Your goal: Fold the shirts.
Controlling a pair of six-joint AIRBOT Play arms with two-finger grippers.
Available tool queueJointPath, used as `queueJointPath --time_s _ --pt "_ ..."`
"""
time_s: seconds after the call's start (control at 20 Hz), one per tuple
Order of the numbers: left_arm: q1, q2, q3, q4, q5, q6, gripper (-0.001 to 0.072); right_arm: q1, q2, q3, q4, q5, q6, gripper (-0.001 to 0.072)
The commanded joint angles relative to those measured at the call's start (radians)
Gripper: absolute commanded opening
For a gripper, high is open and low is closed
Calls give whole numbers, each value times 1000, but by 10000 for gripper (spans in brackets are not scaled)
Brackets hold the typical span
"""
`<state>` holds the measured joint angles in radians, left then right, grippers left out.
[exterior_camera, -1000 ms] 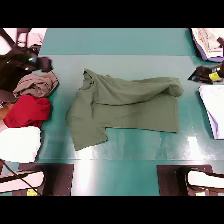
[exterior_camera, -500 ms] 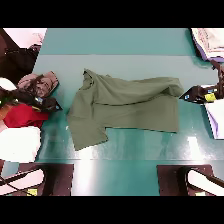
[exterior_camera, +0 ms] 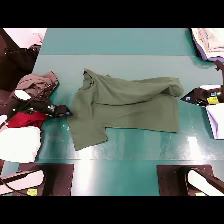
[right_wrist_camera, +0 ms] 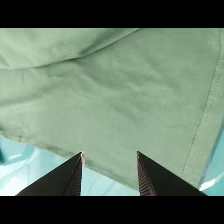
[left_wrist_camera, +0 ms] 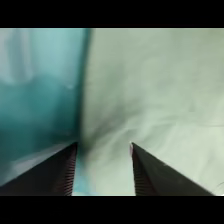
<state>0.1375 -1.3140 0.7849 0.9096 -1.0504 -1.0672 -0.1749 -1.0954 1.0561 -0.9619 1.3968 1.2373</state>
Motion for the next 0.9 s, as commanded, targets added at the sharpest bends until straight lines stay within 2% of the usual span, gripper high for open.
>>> queueJointPath --time_s 0.0,0.05,0.1,0.3,0.5,0.7,0.85 --pt "-21 -14 5 1 17 -15 225 -8 13 -3 -11 19 0 372" --pt "-21 -13 21 1 2 -17 56 -24 12 -6 -10 34 0 373" --pt "-21 -12 41 1 -21 -18 30 -51 13 -21 -10 49 0 372" --pt "-22 -12 157 -2 -102 -18 29 -254 13 -200 -40 87 0 372" --pt "-22 -12 212 -50 -104 -17 30 -438 12 -413 -76 38 -44 391" --pt "-22 -12 212 -73 -79 -18 29 -429 9 -539 -74 -37 -53 390" --pt "-22 -13 211 -73 -81 -18 30 -367 -47 -557 23 -63 -71 390"
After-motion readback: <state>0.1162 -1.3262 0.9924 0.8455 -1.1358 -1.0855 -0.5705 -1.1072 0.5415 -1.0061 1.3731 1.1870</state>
